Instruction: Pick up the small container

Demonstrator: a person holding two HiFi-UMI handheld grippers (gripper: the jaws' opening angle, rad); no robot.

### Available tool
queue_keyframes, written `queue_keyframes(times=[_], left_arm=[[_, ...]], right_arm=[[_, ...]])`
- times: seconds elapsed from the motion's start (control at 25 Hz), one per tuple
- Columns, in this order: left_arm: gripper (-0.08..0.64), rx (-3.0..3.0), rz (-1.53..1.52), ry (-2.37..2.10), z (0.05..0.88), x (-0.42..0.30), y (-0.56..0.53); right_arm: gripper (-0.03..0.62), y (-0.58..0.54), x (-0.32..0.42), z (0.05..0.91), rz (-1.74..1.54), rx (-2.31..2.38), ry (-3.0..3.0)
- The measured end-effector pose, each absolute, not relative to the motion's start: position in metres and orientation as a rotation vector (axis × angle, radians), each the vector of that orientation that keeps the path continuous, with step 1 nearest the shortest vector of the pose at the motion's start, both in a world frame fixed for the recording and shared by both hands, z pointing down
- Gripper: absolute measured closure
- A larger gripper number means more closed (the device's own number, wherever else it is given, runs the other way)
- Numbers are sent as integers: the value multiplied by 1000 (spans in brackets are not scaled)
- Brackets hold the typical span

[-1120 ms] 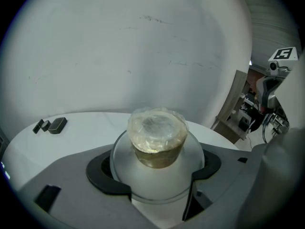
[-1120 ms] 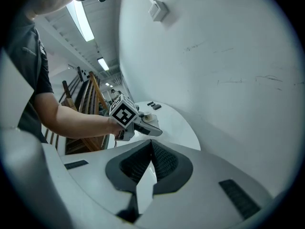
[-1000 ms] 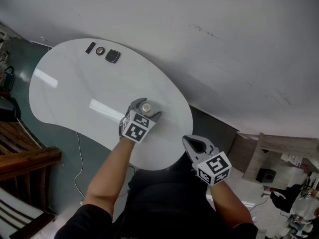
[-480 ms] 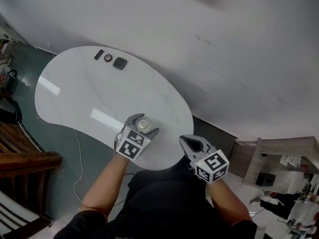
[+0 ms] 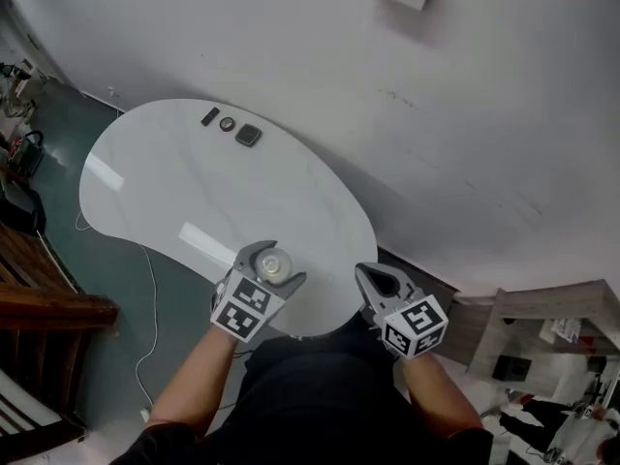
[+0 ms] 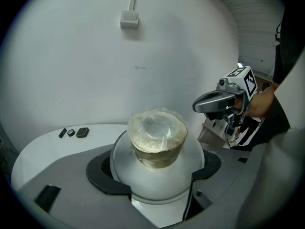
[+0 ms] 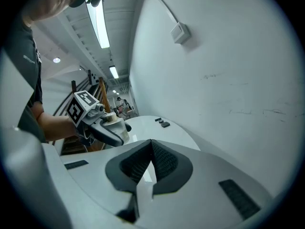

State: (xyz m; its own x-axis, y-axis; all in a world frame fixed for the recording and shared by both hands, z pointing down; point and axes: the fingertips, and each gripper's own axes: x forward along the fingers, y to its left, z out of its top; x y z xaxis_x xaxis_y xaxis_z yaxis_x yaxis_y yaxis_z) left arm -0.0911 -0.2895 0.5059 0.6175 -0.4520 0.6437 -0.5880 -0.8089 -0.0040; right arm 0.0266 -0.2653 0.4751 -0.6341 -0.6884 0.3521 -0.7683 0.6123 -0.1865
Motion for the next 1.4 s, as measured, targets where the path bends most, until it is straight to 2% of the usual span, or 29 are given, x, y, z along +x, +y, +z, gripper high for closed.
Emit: queue_keyframes(times=[0.56,1.4], left_arm=[[216,2733,976,-893,444,-107,-262],[216,2799,1039,-824,426,-102,-254]], right_arm=[[598,-260,6,444,374,1173,-2646],[598,-254,-1,441,352,1171,-2634]])
